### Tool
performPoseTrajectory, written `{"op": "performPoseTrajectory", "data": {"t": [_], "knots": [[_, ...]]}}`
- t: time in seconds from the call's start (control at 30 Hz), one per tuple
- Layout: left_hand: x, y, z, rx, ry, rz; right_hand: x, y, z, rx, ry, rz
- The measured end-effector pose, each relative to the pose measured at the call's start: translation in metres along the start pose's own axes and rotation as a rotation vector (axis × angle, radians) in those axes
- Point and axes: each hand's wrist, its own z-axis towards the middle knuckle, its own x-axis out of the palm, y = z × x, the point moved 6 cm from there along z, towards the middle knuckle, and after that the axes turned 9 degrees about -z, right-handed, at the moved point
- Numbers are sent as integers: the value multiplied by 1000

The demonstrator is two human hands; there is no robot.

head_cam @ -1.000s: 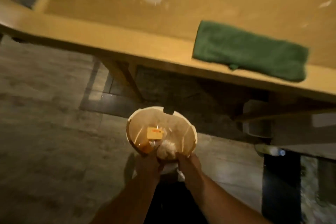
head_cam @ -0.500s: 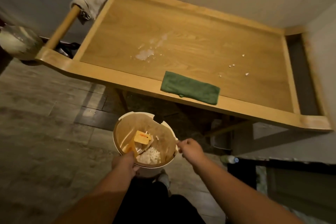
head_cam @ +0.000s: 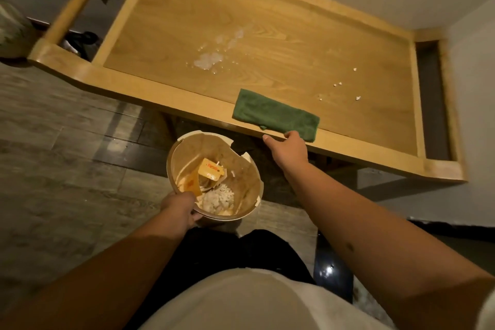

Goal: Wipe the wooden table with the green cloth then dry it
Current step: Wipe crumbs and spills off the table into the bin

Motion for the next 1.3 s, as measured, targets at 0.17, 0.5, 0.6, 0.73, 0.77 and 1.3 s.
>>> {"op": "performPoseTrajectory", "data": {"t": [0.17,0.5,0.6,0.73,0.77,1.3], "knots": [[14,-7,-10,13,-24,5,-4,20,39,116,-68,20],[59,28,-39,70,-183,-190,7,42,91,271,5,-25],[75,42,-55,50,-193,-265,15,44,100,57,39,-130],[91,56,-75,54,-179,-285,14,48,105,-311,56,-259],[94,60,-79,62,-183,-295,12,51,106,-394,56,-258],[124,92,-85,65,-161,-302,-40,19,102,-563,247,-18]]}}
